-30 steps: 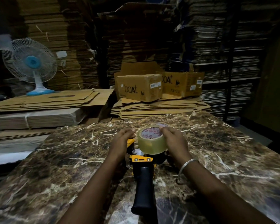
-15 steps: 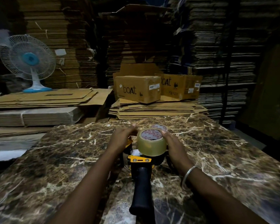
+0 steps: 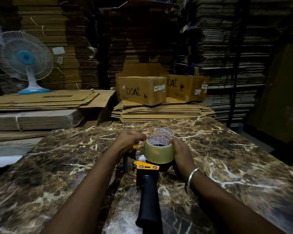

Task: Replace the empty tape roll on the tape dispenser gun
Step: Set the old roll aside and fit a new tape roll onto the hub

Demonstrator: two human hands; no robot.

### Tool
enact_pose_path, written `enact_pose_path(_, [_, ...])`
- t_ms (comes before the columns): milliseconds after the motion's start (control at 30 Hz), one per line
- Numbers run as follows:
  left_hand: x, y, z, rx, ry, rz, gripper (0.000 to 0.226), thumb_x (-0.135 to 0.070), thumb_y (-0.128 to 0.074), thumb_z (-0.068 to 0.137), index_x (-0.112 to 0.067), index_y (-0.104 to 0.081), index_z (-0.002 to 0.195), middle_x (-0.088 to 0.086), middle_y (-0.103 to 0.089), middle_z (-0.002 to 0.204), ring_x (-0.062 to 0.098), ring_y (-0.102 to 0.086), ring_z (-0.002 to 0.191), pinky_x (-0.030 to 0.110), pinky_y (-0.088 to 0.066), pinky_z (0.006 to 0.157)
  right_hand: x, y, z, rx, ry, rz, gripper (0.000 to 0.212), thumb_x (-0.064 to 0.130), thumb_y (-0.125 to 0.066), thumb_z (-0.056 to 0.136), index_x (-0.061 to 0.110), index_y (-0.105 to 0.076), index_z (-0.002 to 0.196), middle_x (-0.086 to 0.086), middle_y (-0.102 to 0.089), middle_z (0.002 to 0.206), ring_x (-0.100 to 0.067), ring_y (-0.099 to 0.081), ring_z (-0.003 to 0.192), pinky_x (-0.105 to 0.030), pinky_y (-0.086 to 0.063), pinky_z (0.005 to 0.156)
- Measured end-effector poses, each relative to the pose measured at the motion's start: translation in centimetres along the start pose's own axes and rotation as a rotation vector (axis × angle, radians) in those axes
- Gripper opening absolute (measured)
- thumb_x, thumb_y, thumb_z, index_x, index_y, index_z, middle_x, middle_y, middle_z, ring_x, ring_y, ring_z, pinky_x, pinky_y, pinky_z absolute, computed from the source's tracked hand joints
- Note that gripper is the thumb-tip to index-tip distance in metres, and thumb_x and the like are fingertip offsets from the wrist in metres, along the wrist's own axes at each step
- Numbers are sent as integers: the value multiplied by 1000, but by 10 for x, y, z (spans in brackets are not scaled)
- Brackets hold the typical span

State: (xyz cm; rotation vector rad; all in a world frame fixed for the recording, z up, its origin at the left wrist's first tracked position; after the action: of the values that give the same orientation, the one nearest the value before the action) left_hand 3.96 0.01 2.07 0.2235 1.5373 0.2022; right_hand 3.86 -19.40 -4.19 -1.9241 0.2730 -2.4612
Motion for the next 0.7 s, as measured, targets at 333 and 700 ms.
enact_pose_path(333, [2,-2,1,23,-30,-38,18,-23,-79,78,-20,-78,60,9,-73,101,24,-64,99,32,-48,77,1,2,-2,72,22,-61,32,42,-46,88,32,-75,98,16,-76,101,-12,-69,104,-33,-57,88])
enact_pose_path(700, [13,3,-7,-47,36,-109,20,-19,-80,77,-1,-76,85,12,-76,94,27,-65,92,35,-51,83,5,-8,0,182,-60,-35,33,38,-45,86,28,-72,103,-3,-72,116,-24,-67,113,-45,-53,100])
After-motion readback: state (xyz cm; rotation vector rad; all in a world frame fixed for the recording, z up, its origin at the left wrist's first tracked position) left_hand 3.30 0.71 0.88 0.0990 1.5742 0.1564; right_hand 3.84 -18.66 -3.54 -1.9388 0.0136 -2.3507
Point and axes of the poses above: each hand's wrist, its own z-axis towards the middle knuckle, its own y-axis out of the back of the hand, x = y × z, the point moved 3 cm from there along z, towards the middle knuckle
